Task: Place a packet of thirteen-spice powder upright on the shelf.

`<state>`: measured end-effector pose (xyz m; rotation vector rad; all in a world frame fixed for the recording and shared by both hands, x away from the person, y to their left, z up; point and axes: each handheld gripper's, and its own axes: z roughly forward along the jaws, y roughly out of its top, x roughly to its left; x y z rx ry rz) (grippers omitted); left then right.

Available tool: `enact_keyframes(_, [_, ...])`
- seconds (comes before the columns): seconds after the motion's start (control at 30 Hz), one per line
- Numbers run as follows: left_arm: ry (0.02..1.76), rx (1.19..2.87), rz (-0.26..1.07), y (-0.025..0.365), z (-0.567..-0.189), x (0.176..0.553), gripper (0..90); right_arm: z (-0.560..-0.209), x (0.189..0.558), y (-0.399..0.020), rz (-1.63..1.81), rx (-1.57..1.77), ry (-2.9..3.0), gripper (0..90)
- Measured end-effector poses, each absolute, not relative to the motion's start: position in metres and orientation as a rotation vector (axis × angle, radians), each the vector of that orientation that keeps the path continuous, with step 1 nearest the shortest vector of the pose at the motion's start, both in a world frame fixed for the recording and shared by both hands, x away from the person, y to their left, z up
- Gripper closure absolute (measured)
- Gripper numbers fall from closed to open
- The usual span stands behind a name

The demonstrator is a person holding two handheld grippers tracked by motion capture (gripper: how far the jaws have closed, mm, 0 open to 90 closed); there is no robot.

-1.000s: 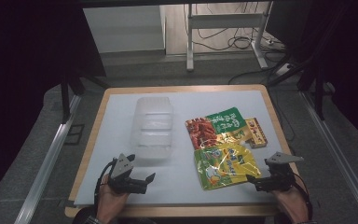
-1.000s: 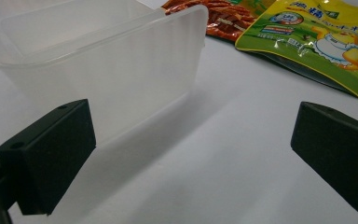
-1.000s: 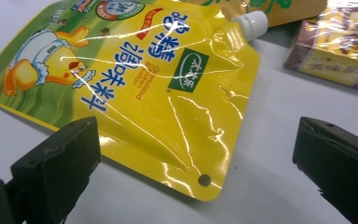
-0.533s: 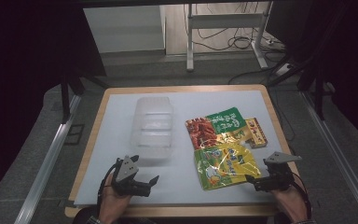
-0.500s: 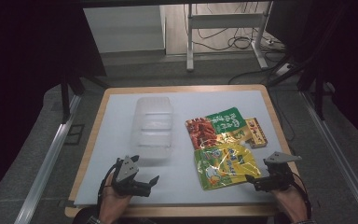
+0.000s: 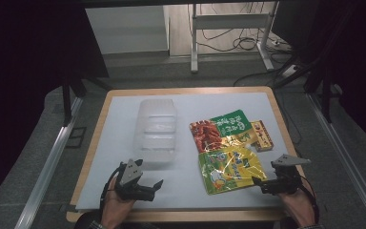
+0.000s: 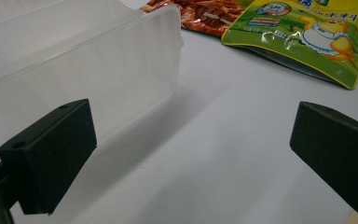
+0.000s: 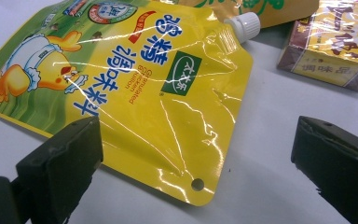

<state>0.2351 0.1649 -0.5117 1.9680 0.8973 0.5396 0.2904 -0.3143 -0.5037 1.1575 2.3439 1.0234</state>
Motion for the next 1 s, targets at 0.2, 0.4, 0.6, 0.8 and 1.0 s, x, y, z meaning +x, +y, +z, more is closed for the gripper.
enact_keyframes(0.2, [0.878, 1.964, 0.492, 0.163, -0.508, 0.233, 0.5, -0.504, 0.290, -0.314, 1.019, 1.149, 2.349, 2.1])
enact_keyframes(0.4, [0.870, 2.001, 0.504, 0.158, -0.507, 0.233, 4.8, -0.504, 0.291, -0.312, 1.013, 1.145, 2.354, 2.1])
enact_keyframes(0.6, [0.844, 2.011, 0.471, 0.150, -0.504, 0.232, 15.7, -0.504, 0.292, -0.312, 1.009, 1.140, 2.355, 2.1])
enact_keyframes(0.8, [0.803, 2.013, 0.459, 0.142, -0.503, 0.233, 21.5, -0.503, 0.291, -0.311, 1.006, 1.134, 2.355, 2.1])
enact_keyframes(1.0, [0.781, 2.004, 0.426, 0.135, -0.502, 0.235, 28.6, -0.503, 0.291, -0.311, 1.005, 1.139, 2.352, 2.1])
